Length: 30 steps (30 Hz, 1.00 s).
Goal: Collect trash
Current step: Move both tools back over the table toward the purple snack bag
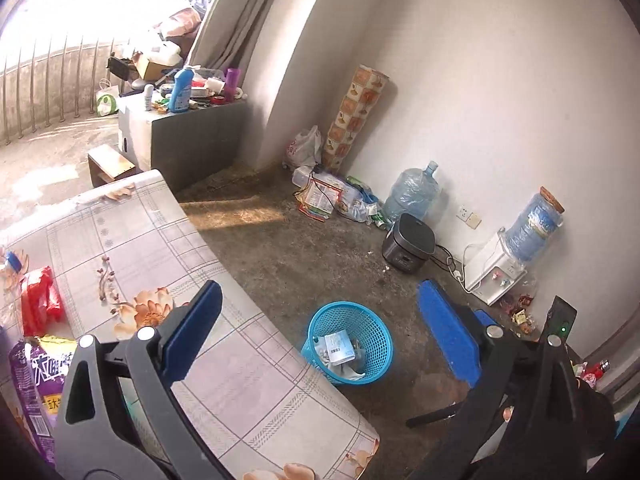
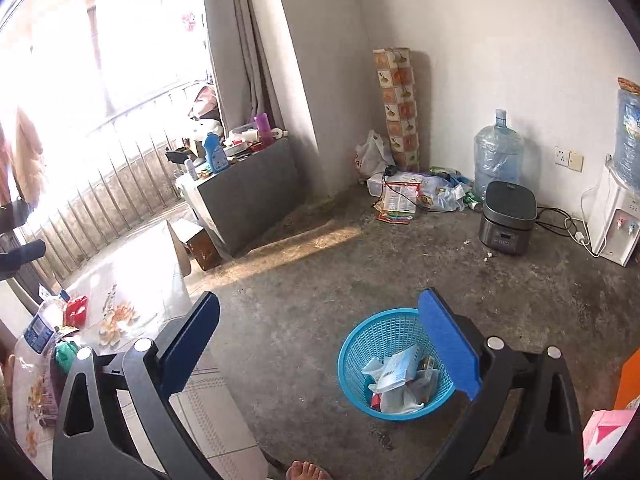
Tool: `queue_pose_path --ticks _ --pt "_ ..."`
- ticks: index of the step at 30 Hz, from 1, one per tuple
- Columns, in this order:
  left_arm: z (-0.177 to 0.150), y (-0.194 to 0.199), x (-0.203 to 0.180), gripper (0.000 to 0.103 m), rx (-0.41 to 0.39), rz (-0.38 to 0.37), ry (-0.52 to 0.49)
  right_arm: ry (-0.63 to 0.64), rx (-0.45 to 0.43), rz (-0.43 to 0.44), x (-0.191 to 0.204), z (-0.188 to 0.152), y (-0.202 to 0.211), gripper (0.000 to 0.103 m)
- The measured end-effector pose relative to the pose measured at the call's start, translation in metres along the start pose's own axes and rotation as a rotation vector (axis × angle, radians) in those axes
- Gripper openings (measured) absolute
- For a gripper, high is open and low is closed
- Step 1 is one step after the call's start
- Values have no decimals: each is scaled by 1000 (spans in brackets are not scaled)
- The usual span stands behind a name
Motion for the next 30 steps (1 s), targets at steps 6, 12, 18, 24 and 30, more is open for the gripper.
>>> queue_pose_path --ticks 6,12,18,24,30 --pt "-23 94 66 94 -124 172 53 39 48 176 55 2 14 97" --pt "-58 173 132 94 -198 317 146 71 172 377 117 -3 1 97" --pt "-96 200 171 94 -196 353 231 92 307 517 181 -19 -11 93" --pt "-127 196 189 94 -163 378 273 151 432 585 231 -47 -23 85" --pt "-143 182 216 76 -101 413 337 156 564 622 259 -69 -44 71"
Point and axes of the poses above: each gripper's, at about its wrist camera, not at the fingertips, and y roughly against the way its jaws point, x to its left, z to its top, the point moved 1 cm from there along -y, roughly the way its jaws point, and after that the axes turned 1 degree about y, right-handed, at the moved point
